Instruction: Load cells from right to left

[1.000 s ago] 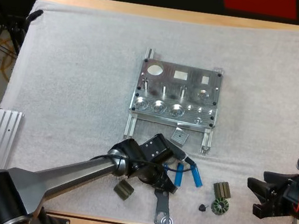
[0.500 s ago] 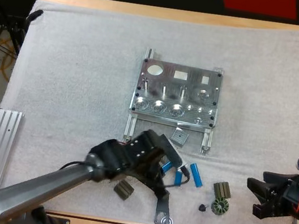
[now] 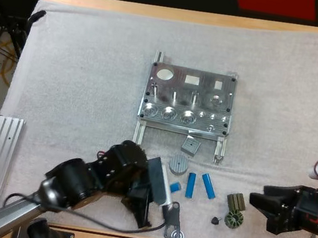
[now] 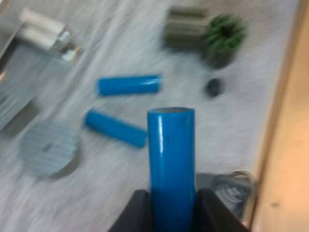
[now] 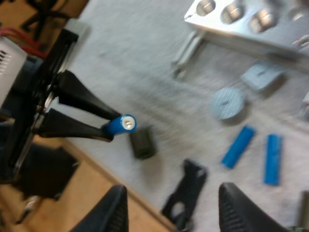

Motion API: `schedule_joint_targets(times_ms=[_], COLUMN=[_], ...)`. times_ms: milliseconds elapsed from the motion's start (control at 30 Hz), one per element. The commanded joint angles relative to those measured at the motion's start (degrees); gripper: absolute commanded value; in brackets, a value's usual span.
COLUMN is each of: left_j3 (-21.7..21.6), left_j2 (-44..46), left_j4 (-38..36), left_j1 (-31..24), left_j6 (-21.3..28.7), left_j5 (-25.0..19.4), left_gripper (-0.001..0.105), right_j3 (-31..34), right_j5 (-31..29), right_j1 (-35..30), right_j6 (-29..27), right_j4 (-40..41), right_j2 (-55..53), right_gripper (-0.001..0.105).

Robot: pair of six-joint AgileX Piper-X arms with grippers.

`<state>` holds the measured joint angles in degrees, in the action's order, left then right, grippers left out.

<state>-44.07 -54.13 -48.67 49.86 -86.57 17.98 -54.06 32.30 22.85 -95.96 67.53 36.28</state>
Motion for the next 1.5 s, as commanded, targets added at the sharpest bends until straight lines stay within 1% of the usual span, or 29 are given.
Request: schedule_joint_targets(times_ms=[0, 33, 67, 133, 267, 367, 467, 533, 600, 733, 900, 1100, 1200, 1267, 1333, 1467], left_j3=[-0.1, -0.1, -0.1, -0.1, -0.1, -0.1, -0.1, -0.1, -0.1, -0.1, -0.1, -0.1, -0.1, -0.1, -0.1, -0.1], left_j2=[1.5, 2.3, 2.5, 3.4, 3.7, 3.7, 3.7, 3.7, 3.7, 3.7, 3.7, 3.7, 3.7, 3.7, 3.7, 3.7], left_j4=[-0.2, -0.2, -0.2, -0.4, -0.4, -0.4, -0.4, -0.4, -0.3, 0.2, 1.4, 1.4, 2.9, 4.6, 6.5, 7.5], left_j1=[0.0, 0.0, 0.0, 0.0, 0.0, 0.0, 0.0, 0.0, 0.0, 0.0, 0.0, 0.0, 0.0, 0.0, 0.0, 0.0], left_j6=[2.2, 2.6, 2.7, 2.6, 4.6, 6.0, 6.9, 7.2, 7.2, 7.2, 7.2, 7.2, 7.2, 7.2, 6.9, 6.8], left_j5=[5.0, 7.0, 7.6, 8.0, 8.0, 8.3, 9.9, 10.2, 10.2, 12.5, 15.5, 15.8, 17.7, 19.0, 19.6, 19.6], left_gripper=[0.0, 0.0, 0.0, 0.0, 0.0, 0.0, 0.0, 0.0, 0.0, 0.0, 0.0, 0.0, 0.0, 0.0, 0.0, 0.0], right_j3=[-0.5, -0.5, -0.5, -0.5, -0.5, -0.5, -0.5, -0.5, -0.5, -0.5, -0.5, -0.5, -0.5, -0.5, -0.5, -0.5], right_j5=[2.9, 3.9, 4.4, 7.1, 10.4, 10.6, 10.4, 9.9, 8.9, 8.5, 8.3, 8.6, 8.3, 8.6, 8.9, 8.7], right_j1=[-0.3, -0.3, -0.3, -0.1, 1.6, 4.8, 8.5, 12.2, 14.6, 18.0, 18.9, 18.9, 18.9, 18.9, 18.9, 18.9], right_j6=[0.3, 0.3, 0.3, 1.3, 3.4, 5.4, 8.3, 11.6, 15.0, 19.3, 21.7, 22.6, 22.6, 22.6, 23.0, 24.7], right_j4=[-0.5, -0.5, -0.5, -0.5, -0.5, -1.1, -2.5, -4.1, -5.2, -7.7, -9.6, -10.3, -10.5, -11.1, -12.5, -13.6], right_j2=[0.9, 1.6, 1.9, 3.5, 5.9, 7.8, 9.6, 11.4, 12.8, 16.2, 19.4, 21.9, 22.6, 23.1, 23.4, 23.4], right_gripper=[0.043, 0.043, 0.043, 0.043, 0.043, 0.043, 0.043, 0.043, 0.043, 0.043, 0.043, 0.043, 0.043, 0.044, 0.051, 0.052])
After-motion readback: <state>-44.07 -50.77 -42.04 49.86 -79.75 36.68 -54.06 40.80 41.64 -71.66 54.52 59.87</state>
